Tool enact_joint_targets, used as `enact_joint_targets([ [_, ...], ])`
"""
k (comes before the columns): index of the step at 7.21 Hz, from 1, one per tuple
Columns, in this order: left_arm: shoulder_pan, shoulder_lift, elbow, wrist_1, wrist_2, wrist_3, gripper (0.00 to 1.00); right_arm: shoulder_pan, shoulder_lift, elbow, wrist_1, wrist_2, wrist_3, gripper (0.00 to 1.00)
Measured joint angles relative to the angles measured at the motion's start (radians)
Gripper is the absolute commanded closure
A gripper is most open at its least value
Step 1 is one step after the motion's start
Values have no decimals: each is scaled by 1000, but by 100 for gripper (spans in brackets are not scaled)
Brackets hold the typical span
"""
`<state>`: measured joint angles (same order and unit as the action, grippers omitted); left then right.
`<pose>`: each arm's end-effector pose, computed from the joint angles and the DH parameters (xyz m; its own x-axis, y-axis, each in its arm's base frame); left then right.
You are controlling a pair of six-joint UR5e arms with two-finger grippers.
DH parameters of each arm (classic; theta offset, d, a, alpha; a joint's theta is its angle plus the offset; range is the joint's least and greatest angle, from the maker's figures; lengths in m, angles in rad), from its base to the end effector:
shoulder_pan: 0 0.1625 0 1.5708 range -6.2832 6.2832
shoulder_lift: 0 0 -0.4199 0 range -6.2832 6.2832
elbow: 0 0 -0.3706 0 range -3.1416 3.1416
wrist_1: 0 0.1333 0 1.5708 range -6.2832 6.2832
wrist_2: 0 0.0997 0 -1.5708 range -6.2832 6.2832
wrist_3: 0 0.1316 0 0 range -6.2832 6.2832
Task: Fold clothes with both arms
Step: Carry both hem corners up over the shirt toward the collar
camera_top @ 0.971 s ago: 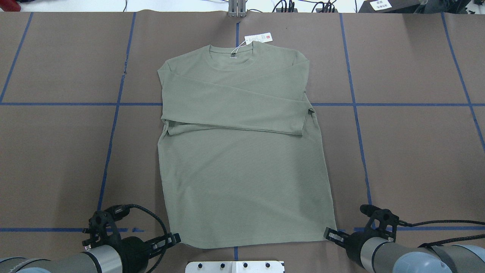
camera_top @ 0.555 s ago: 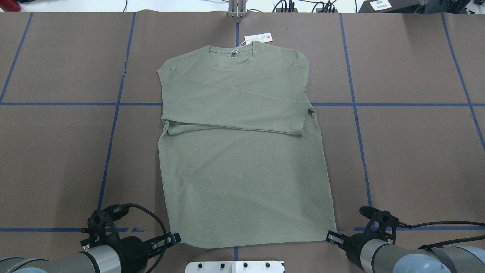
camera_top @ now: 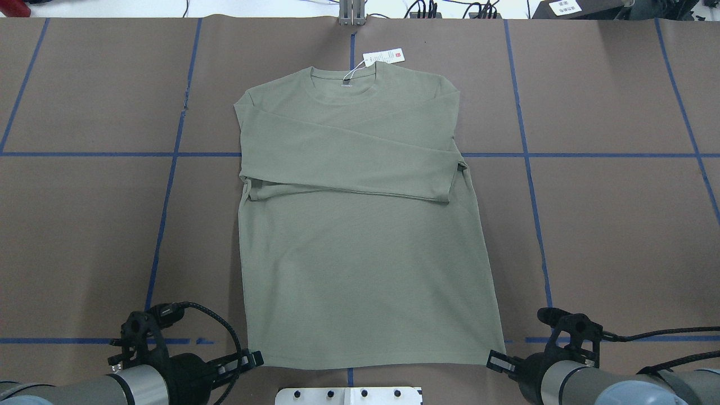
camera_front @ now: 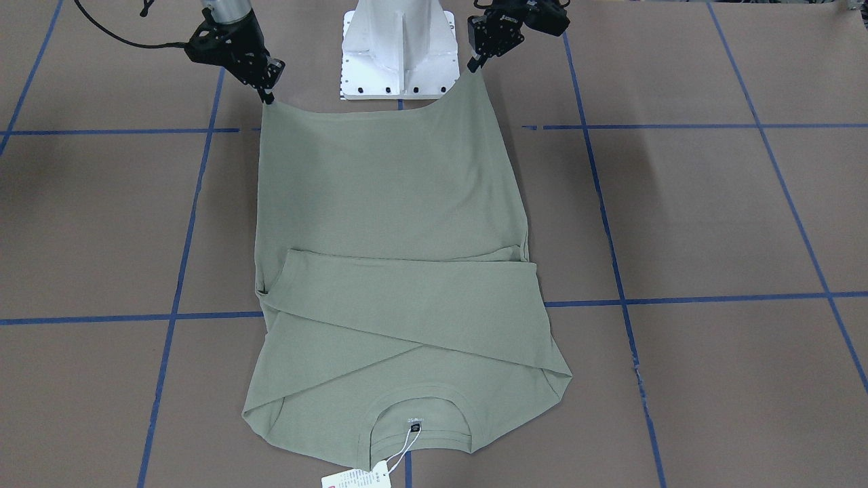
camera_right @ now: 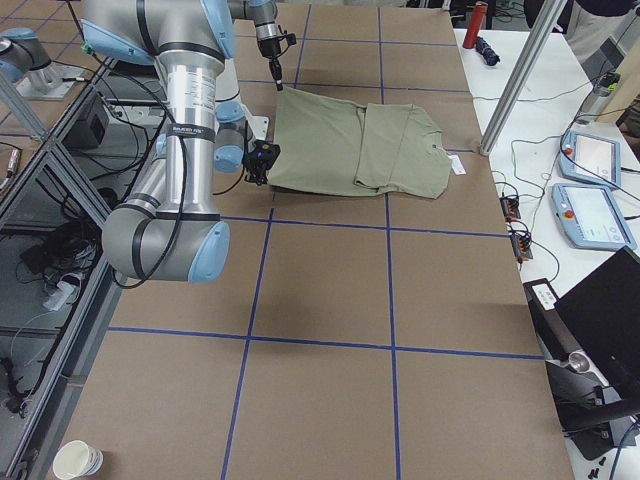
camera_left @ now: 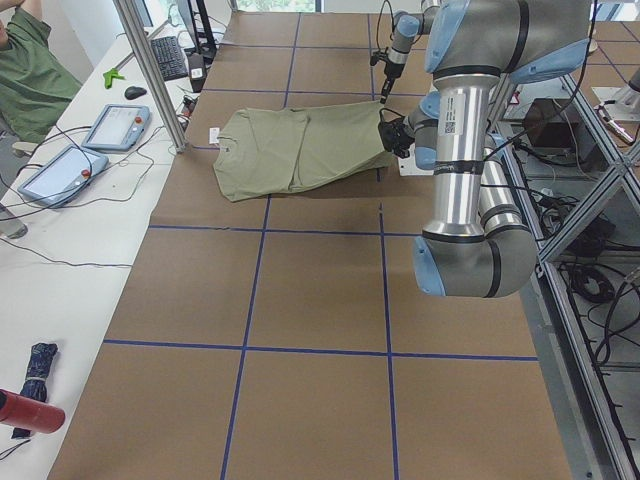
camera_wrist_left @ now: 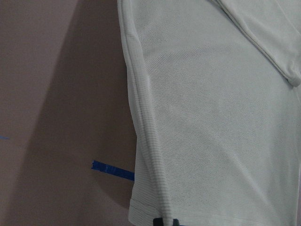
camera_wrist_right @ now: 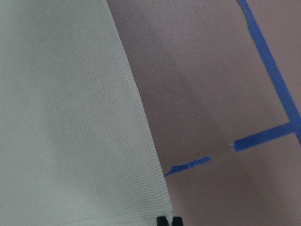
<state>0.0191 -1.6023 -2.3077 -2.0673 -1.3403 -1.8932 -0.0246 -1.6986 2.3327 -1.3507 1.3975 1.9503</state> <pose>0.4349 -0.1551 0.2681 0.2225 -0.3043 -0.9262 0.2844 0.9290 -0.2369 -0.4120 -0.1459 0.3694 0.5707 0.3510 0.7423 -0.3415 0.9236 -0.1741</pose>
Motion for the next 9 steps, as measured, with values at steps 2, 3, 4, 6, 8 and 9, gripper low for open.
enact_joint_targets([
  [2,-45,-10,-204,226,-189,4,100,33,61,267,-309,138,-13,100],
  [3,-108,-38,-289,334,-296,29,100,87,140,340,-451,201,-62,100],
  [4,-184,-100,-308,402,-368,102,100,160,253,347,-582,244,-163,100],
  [6,-349,-231,-207,462,-426,300,100,330,474,221,-712,279,-397,100],
  [8,-556,-332,-4,466,-485,516,100,522,600,24,-698,340,-589,100],
  [9,-642,-370,92,463,-495,610,100,602,636,-85,-636,369,-644,100],
])
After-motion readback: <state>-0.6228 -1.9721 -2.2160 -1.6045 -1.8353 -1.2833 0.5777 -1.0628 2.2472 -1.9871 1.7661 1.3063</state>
